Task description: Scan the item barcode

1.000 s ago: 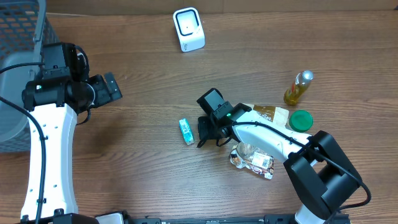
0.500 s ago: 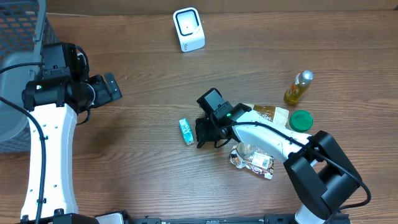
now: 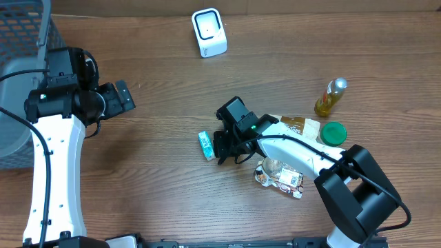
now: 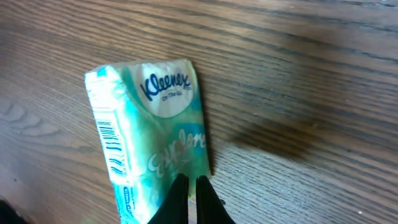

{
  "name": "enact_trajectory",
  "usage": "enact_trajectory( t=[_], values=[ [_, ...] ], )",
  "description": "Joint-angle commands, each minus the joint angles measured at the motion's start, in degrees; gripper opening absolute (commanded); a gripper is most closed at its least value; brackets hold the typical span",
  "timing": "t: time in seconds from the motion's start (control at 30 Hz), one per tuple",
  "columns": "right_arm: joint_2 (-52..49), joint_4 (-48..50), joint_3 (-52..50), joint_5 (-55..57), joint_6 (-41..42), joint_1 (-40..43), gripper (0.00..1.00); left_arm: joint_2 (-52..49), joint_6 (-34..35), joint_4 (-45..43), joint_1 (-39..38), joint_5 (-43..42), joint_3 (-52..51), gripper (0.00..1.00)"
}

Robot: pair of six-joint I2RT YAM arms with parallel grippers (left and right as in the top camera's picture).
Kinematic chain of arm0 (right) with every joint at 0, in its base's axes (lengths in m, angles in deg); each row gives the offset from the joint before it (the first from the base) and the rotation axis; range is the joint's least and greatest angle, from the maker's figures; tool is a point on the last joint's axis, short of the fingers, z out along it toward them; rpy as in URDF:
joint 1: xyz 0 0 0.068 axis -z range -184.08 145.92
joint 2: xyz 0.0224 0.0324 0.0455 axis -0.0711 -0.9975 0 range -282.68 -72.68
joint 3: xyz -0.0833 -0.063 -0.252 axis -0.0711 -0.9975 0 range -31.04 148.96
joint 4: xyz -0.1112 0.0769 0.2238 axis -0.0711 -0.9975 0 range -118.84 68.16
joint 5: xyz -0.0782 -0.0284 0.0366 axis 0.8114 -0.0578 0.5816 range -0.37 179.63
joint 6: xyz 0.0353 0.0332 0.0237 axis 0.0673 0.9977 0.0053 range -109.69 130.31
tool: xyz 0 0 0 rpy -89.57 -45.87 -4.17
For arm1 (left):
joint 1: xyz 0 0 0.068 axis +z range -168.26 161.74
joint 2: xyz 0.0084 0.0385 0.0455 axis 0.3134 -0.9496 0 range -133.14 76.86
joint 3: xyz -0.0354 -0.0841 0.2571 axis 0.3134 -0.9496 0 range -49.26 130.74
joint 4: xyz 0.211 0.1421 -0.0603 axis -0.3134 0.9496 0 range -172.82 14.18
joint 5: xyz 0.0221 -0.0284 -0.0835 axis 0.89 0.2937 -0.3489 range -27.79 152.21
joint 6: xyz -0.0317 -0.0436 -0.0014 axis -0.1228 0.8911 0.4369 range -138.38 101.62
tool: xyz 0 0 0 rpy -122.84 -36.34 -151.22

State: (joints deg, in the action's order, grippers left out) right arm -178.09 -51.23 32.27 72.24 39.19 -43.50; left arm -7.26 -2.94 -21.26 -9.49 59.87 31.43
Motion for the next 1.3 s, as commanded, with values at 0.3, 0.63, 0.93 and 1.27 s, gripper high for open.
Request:
enact_trajectory(
  t=[0.3, 0.63, 0.93, 1.27],
  values=[
    [-0.2, 2.7, -0.3, -10.4, -6.7, -0.1, 0.04, 0.5, 0.4, 0.0, 0.2, -0.5, 0.8, 1.0],
    [-0.2, 2.9, -0.3, -5.7, -6.6, -0.1, 0.28, 0.5, 0.4, 0.0, 0.2, -0.5, 0.8, 1.0],
    [-0.2, 8.6, -0.2, -5.2, -6.2, -0.1, 0.97, 0.5, 0.4, 0.0, 0.2, -0.5, 0.8, 1.0],
    [-0.2, 10.7, -0.3, -1.5, -6.9, -0.5, 0.38, 0.5, 0.4, -0.1, 0.2, -0.5, 0.8, 0.99]
  ],
)
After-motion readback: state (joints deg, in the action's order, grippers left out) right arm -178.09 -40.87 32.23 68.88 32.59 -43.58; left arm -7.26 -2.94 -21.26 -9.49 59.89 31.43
